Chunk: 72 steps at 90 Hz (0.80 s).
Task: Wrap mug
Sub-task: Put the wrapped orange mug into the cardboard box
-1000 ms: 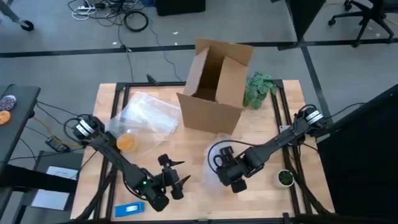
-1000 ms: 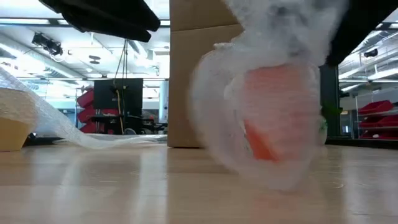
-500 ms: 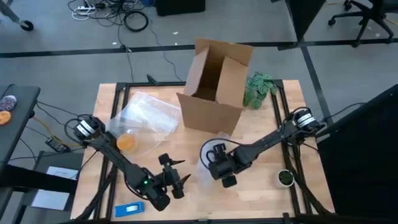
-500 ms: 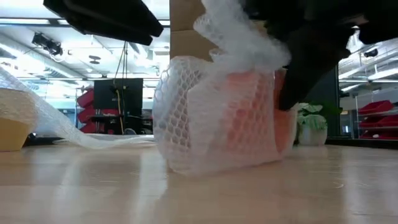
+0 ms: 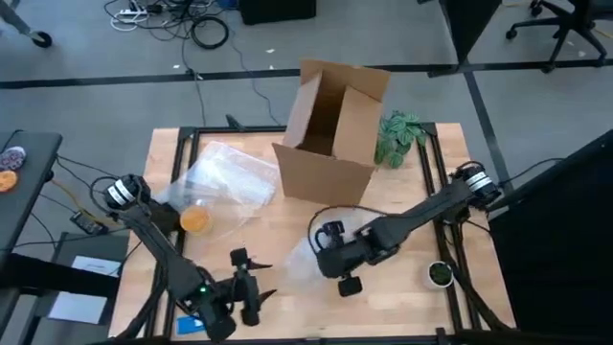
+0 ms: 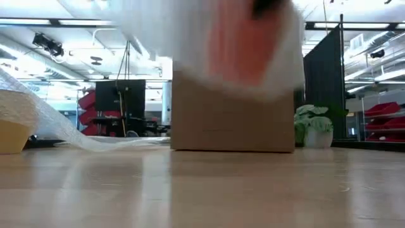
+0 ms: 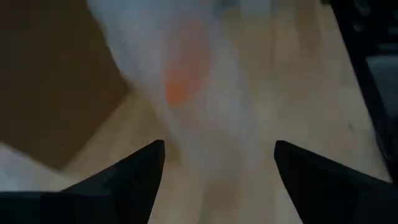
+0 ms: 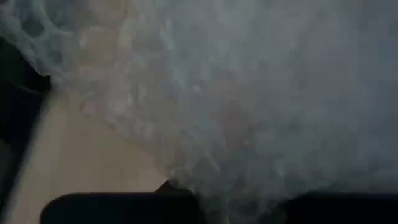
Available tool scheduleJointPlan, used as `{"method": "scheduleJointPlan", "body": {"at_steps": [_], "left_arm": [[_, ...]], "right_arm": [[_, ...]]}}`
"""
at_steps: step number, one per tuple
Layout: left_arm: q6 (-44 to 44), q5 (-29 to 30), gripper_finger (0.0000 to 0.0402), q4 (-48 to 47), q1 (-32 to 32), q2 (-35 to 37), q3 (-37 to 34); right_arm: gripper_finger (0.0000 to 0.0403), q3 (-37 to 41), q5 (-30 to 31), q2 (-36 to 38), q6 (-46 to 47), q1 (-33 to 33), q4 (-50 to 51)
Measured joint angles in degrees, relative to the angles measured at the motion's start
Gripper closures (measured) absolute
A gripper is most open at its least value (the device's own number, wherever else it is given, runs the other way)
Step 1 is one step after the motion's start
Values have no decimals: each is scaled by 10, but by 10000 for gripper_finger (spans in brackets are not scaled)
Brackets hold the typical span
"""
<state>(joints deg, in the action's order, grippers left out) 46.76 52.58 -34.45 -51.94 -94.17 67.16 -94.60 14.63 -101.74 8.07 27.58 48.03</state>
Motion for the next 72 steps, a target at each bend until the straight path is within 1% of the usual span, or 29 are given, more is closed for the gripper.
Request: {"method": "scheduleJointPlan", "body": {"at_steps": [9,14,20,27,37,44,54,63,72], "left_arm": [[76,-30,113,-61,-10,0,0],[106,-31,113,-87,-11,0,0],[131,-26,113,-104,-11,0,0],[136,-9,113,-107,-7,0,0],[135,9,113,-103,0,0,0],[134,13,113,-103,3,0,-1],[134,23,113,-103,6,0,-1],[118,33,113,-103,6,-1,-1],[82,41,113,-103,12,-1,-1]], "right_arm": [[400,-68,55,18,-45,20,-21],[401,-106,100,35,-87,33,-51],[401,-142,141,54,-142,44,-112],[401,-163,147,70,-214,44,-194],[402,-168,152,87,-323,26,-320],[402,-169,184,108,-371,0,-371],[402,-171,231,132,-392,-61,-376],[402,-169,236,142,-384,-134,-347],[402,-169,234,158,-366,-205,-279]]}}
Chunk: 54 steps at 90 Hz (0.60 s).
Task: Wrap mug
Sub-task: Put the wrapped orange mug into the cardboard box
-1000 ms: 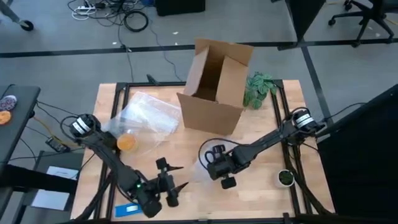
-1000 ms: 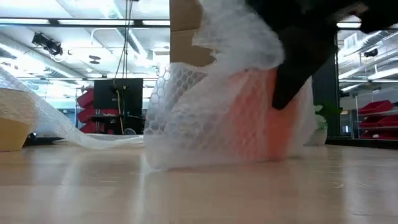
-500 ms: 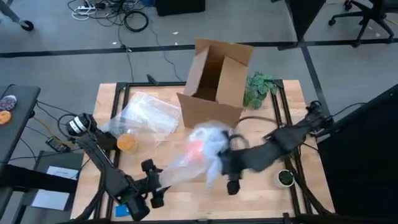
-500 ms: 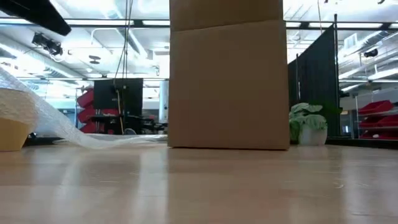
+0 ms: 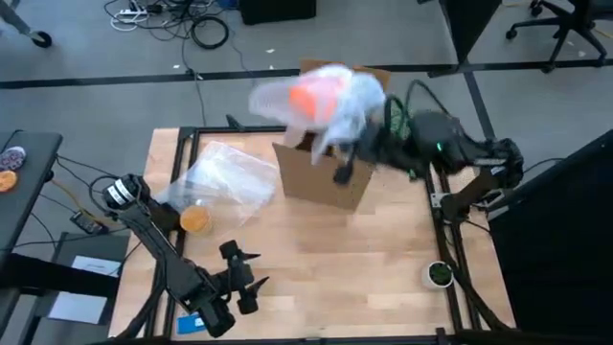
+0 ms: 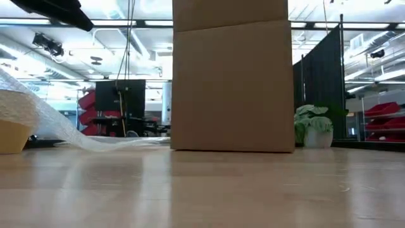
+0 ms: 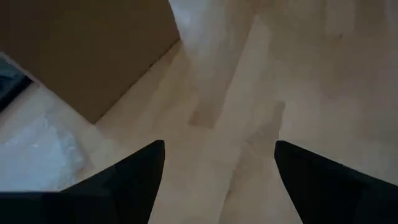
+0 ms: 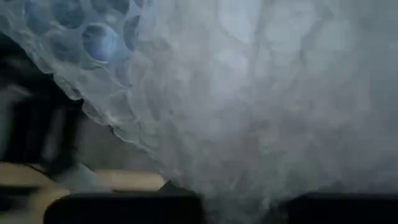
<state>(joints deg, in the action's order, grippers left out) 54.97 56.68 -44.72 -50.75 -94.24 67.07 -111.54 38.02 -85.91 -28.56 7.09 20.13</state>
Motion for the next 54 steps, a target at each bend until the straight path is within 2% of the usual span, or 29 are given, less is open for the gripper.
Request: {"method": "scheduleJointPlan", "body": {"at_steps": [10,21,37,45,54], "left_arm": [[-48,40,113,-1,12,0,0],[-85,82,113,-18,32,0,0],[-73,101,113,-140,78,4,-1],[-68,109,113,-192,113,23,-1],[-68,162,113,-230,153,39,-1]], "right_arm": [[402,-1,-4,12,45,-65,138],[402,1,-25,18,64,-103,290],[402,0,-22,37,72,-136,506],[402,0,-22,36,91,-149,573],[402,10,-31,36,88,-172,594]]}}
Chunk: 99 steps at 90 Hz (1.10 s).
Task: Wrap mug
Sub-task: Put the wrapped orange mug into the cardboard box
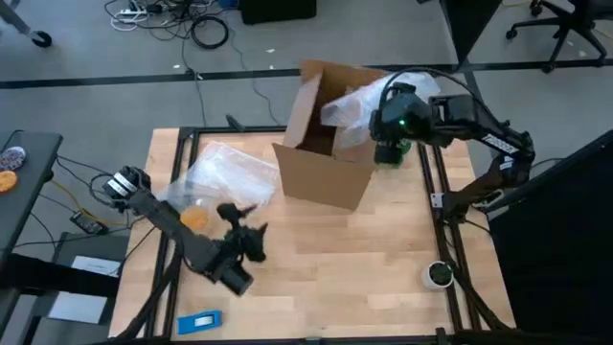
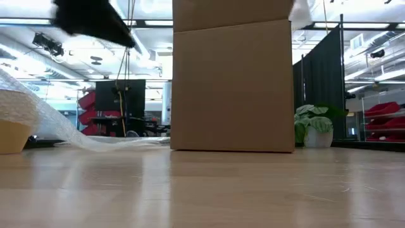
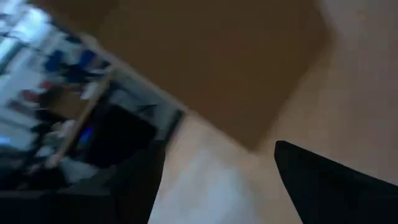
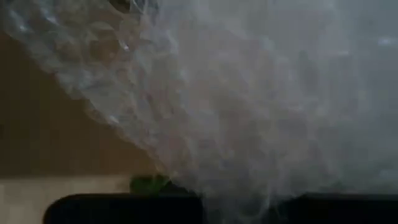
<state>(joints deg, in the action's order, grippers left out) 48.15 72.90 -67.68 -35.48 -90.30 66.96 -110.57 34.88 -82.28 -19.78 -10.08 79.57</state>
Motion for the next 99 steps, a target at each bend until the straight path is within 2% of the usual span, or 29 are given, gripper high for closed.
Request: {"method": "scheduleJointPlan", "body": {"at_steps": [11,19,33,41,50,69,77,92,99], "left_arm": [[-1,69,113,-9,44,7,0],[-3,101,113,-10,72,8,0],[-32,110,113,-10,106,8,0],[-40,108,113,-11,114,8,0],[-42,92,113,-11,122,8,1],[-44,70,113,-17,133,8,1],[-44,70,113,-17,140,8,1],[-44,70,113,-17,151,8,1],[-44,70,113,-17,153,8,1]], "right_arm": [[402,46,-105,-12,-67,-19,-32],[402,86,-149,-32,-127,-22,-107],[402,118,-213,-70,-231,-24,-258],[402,118,-269,-95,-265,-31,-296],[402,118,-312,-126,-271,-55,-267],[402,116,-441,-183,-181,-126,-130],[402,120,-460,-204,-169,-143,-82],[402,120,-544,-244,-145,-160,-59],[401,120,-555,-269,-146,-162,-50]]}}
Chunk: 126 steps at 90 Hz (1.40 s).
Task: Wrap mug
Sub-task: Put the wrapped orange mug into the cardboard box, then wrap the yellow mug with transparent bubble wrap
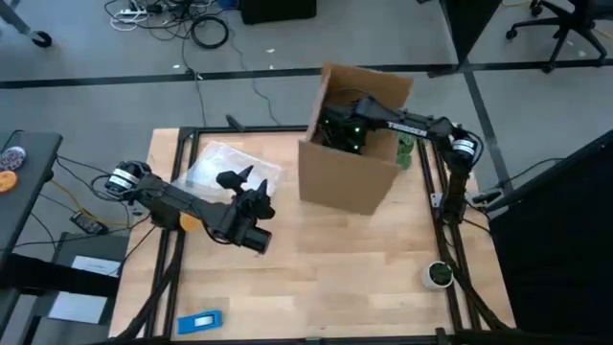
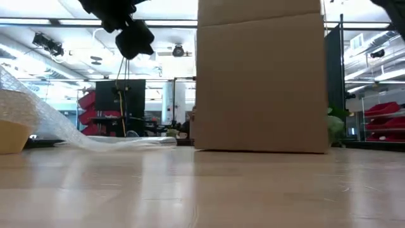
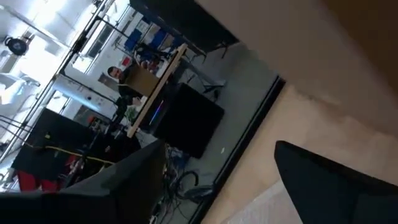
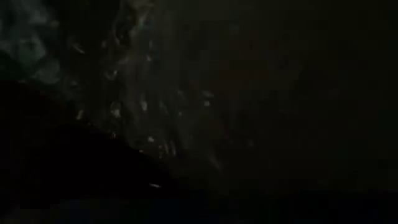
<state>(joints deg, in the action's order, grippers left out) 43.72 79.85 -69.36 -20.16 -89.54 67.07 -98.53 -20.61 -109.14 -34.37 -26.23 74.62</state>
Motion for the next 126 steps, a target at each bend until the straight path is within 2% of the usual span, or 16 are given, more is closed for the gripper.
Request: {"method": "scheduleJointPlan", "body": {"at_steps": [22,41,53,67,97,113,126], "left_arm": [[2,-7,113,0,0,0,0],[4,-18,113,-7,0,0,0],[4,-19,113,-8,0,0,0],[4,-22,113,-9,0,0,0],[4,-26,113,-24,-1,0,0],[5,-26,113,-24,-1,0,0],[9,-26,113,-24,-1,0,0]], "right_arm": [[400,-2,37,-74,13,3,-27],[389,-4,63,-93,18,8,-36],[366,-2,72,-76,33,9,-65],[318,-2,98,-60,45,8,-84],[209,-42,253,1,85,38,-62],[178,-67,288,56,107,59,-53],[170,-86,290,114,120,80,-61]]}}
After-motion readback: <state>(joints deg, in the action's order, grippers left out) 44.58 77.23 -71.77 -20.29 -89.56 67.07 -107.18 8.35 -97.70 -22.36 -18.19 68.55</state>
